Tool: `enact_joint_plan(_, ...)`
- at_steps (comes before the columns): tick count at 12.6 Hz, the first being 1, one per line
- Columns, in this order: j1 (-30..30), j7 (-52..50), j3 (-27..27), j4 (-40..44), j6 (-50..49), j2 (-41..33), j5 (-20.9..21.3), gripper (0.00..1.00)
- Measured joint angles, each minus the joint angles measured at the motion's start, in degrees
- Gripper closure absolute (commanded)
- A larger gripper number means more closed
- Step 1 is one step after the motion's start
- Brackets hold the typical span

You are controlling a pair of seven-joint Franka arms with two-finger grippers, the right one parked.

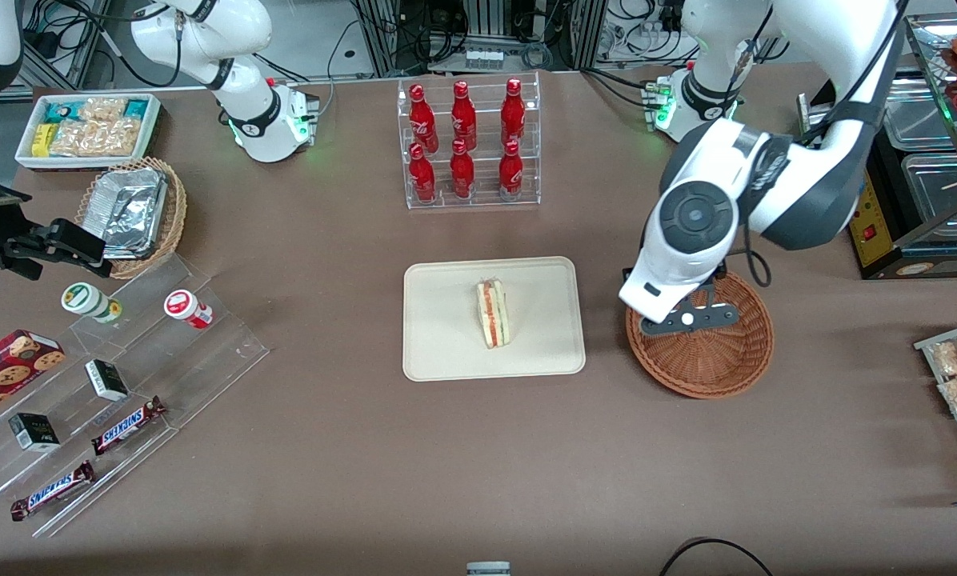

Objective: Place sandwich from basket to tray

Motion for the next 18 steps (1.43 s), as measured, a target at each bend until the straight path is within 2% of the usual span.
enact_joint_plan(3, 0.03, 10.89, 6.25, -4.28, -1.89, -8.26, -5.37, 0.0)
enact_joint_plan(6, -0.1, 20.51, 11.78, -5.83, -6.46, -13.82, -7.13, 0.0)
enact_joint_plan(11, -0.51, 35.8, 23.53, -5.14, -11.82, -18.1, -8.44, 0.0)
enact_joint_plan(14, -0.57, 38.08, 27.44, -3.05, -14.84, -19.51, -8.67, 0.0)
enact_joint_plan(18, -0.63, 38.17, 29.59, -0.96, -15.56, -20.53, -9.1, 0.0)
